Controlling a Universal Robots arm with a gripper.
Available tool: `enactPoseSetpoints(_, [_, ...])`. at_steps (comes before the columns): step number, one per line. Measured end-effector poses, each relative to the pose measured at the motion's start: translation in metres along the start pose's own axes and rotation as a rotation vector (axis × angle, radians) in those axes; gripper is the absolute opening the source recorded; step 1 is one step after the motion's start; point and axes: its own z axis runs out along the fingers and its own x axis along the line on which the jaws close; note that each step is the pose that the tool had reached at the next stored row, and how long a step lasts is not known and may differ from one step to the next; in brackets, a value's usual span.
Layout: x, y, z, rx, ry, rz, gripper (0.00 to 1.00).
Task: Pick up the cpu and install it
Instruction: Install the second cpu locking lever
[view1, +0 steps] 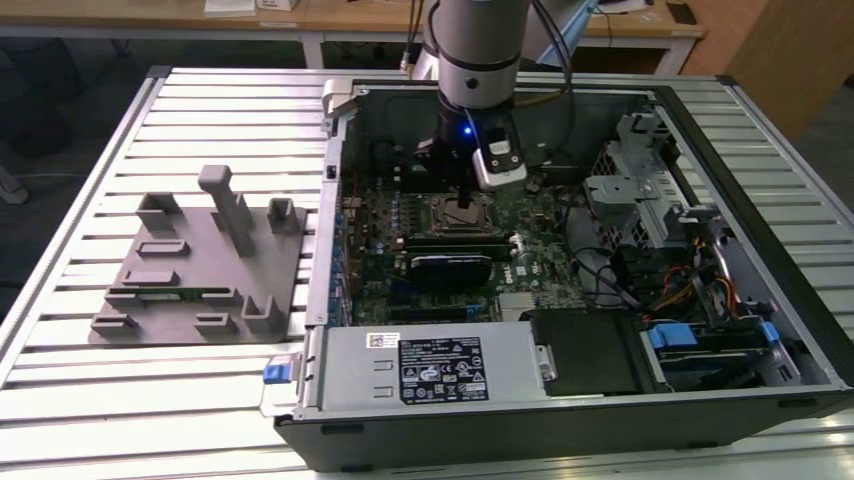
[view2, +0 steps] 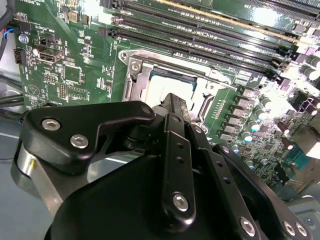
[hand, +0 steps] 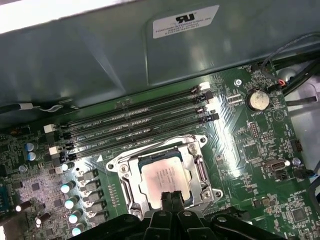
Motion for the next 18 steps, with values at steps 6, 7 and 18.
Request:
enactPoseSetpoints(6, [-0.0022,-0.0043,-0.0002,-0.0001,0.0,0.0,0.11])
enactPoseSetpoints(7, [-0.0022,-0.0044,-0.0002,-0.0001,0.0,0.0,0.11])
enactPoseSetpoints(18, [-0.0044,-0.0046,-0.0061,0.0,0.0,0.0,0.11])
